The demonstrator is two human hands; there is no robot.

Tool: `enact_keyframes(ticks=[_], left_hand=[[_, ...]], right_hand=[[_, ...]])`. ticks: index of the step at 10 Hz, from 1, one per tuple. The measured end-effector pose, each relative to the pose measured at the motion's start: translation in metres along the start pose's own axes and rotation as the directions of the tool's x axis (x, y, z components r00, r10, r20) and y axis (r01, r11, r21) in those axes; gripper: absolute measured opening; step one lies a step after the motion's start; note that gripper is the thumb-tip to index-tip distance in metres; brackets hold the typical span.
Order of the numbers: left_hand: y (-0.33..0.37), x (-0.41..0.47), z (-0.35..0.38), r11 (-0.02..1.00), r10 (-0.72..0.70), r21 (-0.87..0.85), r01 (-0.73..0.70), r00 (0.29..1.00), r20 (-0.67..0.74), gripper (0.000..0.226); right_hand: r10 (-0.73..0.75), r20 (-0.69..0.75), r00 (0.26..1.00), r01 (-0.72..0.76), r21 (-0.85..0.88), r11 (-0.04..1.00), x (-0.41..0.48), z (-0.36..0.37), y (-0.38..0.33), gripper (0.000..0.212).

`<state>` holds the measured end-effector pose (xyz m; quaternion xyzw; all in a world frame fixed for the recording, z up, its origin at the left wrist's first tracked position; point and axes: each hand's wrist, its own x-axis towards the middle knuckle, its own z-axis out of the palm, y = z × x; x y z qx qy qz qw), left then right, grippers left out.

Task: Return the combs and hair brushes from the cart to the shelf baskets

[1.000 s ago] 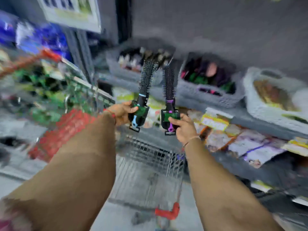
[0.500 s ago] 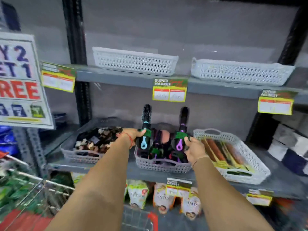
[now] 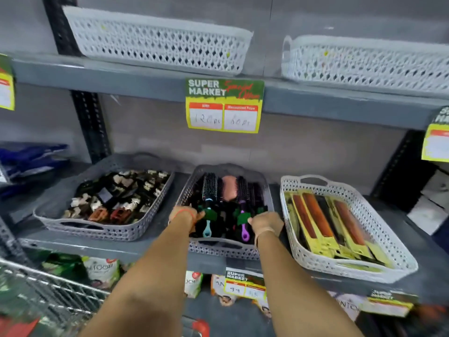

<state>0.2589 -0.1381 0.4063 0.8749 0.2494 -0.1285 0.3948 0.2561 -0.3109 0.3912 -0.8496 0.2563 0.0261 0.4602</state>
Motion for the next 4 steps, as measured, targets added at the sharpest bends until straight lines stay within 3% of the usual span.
enact_keyframes(ticks=[1, 2, 3, 4], left_hand=[[-0.005, -0.007, 0.002, 0.984, -0.012, -0.18, 0.005, 0.999, -0.038, 0.05], [-0.014, -0.013, 0.002, 0.998, 0.053, 0.032, -0.047, 0.972, -0.231, 0.052], [-0.034, -0.044, 0.008, 0.932, 0.315, 0.255, -0.259, 0.925, -0.211, 0.05], [-0.069, -0.072, 0.024, 0.741, 0.541, 0.54, -0.4, 0.831, -0.126, 0.058]], right_hand=[[-0.055, -0.031, 0.998, 0.052, -0.093, 0.994, -0.01, 0.0, -0.005, 0.03], [-0.222, -0.097, 0.97, 0.212, -0.102, 0.972, -0.021, 0.005, 0.0, 0.021], [-0.438, -0.083, 0.895, 0.393, -0.317, 0.863, -0.053, 0.009, 0.014, 0.043], [-0.583, -0.081, 0.808, 0.456, -0.54, 0.707, -0.097, 0.025, 0.058, 0.057]])
